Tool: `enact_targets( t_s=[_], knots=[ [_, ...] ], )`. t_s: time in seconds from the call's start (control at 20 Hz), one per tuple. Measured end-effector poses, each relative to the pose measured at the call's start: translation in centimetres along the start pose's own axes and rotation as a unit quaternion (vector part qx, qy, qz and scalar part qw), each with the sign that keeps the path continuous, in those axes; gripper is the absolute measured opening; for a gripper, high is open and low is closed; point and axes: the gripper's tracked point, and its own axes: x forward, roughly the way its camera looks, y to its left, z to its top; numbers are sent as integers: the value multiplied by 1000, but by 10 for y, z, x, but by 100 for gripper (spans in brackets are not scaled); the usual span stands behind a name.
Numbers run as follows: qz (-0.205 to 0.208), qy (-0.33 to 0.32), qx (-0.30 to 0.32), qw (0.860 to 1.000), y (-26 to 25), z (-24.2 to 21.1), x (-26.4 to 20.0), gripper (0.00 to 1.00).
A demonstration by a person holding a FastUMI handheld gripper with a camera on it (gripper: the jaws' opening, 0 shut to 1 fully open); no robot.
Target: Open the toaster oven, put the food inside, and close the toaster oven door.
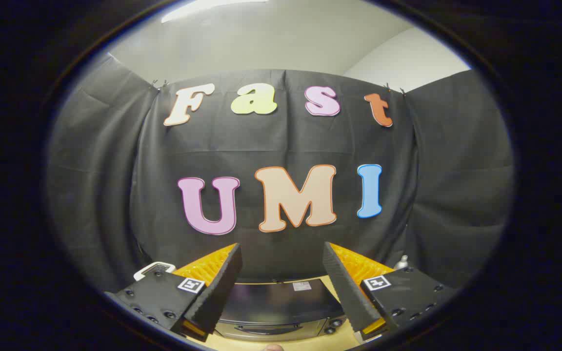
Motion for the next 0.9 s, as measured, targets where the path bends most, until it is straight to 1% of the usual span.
enact_targets(
  t_s=[0.15, 0.25, 0.4, 0.6, 0.75, 0.9],
  knots=[
    [9, 8, 4, 1000, 10, -18, 2, 100],
    [19, 21, 5, 1000, 18, -37, 4, 100],
    [18, 45, -8, 999, 22, -70, 9, 100],
    [8, 76, -12, 997, 21, -122, 17, 100],
    [-2, 116, -17, 993, 13, -174, 24, 100],
    [-1, 155, -21, 988, 13, -215, 27, 100]
  ],
)
